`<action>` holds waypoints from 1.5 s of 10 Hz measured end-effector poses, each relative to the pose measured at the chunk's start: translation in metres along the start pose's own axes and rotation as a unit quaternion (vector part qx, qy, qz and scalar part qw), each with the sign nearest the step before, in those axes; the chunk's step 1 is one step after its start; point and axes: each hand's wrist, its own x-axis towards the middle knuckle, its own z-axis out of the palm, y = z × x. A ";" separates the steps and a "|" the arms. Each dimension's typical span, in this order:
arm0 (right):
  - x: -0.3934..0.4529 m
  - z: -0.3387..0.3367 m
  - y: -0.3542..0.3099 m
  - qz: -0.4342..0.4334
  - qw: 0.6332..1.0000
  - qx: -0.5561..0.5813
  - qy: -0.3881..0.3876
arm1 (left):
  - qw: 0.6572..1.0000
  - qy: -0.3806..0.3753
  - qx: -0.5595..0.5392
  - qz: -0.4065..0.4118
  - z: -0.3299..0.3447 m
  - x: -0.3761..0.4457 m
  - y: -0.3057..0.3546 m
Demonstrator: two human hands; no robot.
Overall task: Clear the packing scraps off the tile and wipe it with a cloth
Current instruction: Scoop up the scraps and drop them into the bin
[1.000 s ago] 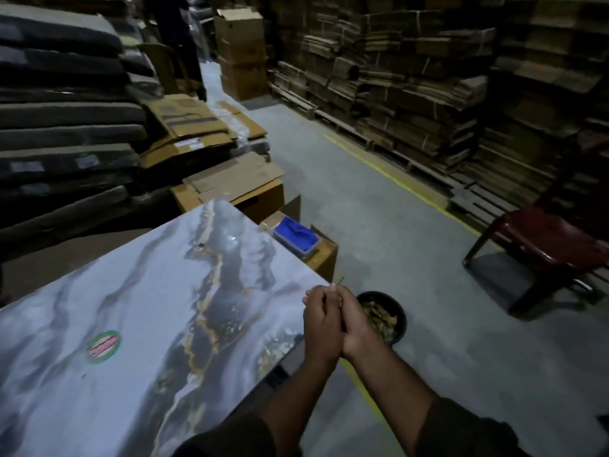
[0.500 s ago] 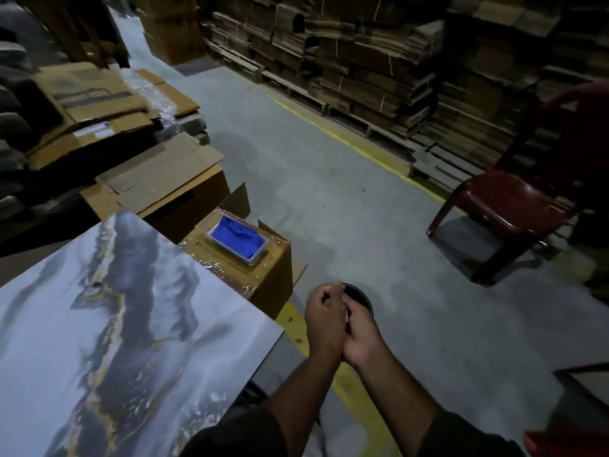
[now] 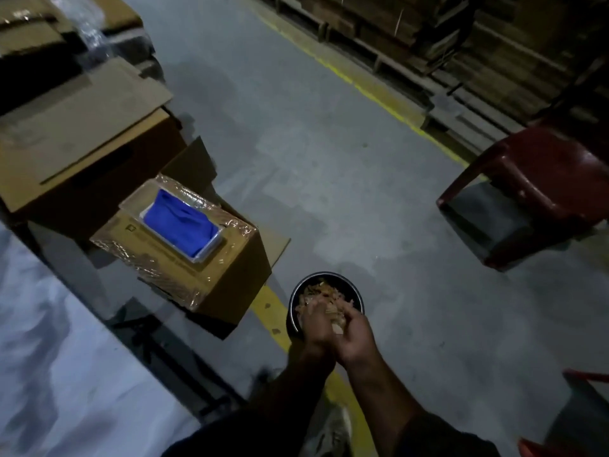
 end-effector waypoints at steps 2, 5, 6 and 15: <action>0.076 -0.005 -0.022 0.006 0.999 -0.032 0.038 | 0.975 0.007 -0.163 -0.153 0.029 0.061 -0.015; 0.095 -0.014 -0.030 -0.016 0.998 -0.063 0.003 | 0.959 -0.018 -0.215 -0.182 0.033 0.057 -0.014; 0.068 -0.010 -0.029 -0.026 0.995 -0.098 -0.003 | 0.970 -0.026 -0.171 -0.173 0.028 0.037 -0.005; -0.147 0.199 0.102 -0.232 0.797 -0.529 -0.175 | 0.986 0.073 -0.089 0.117 -0.210 -0.127 0.188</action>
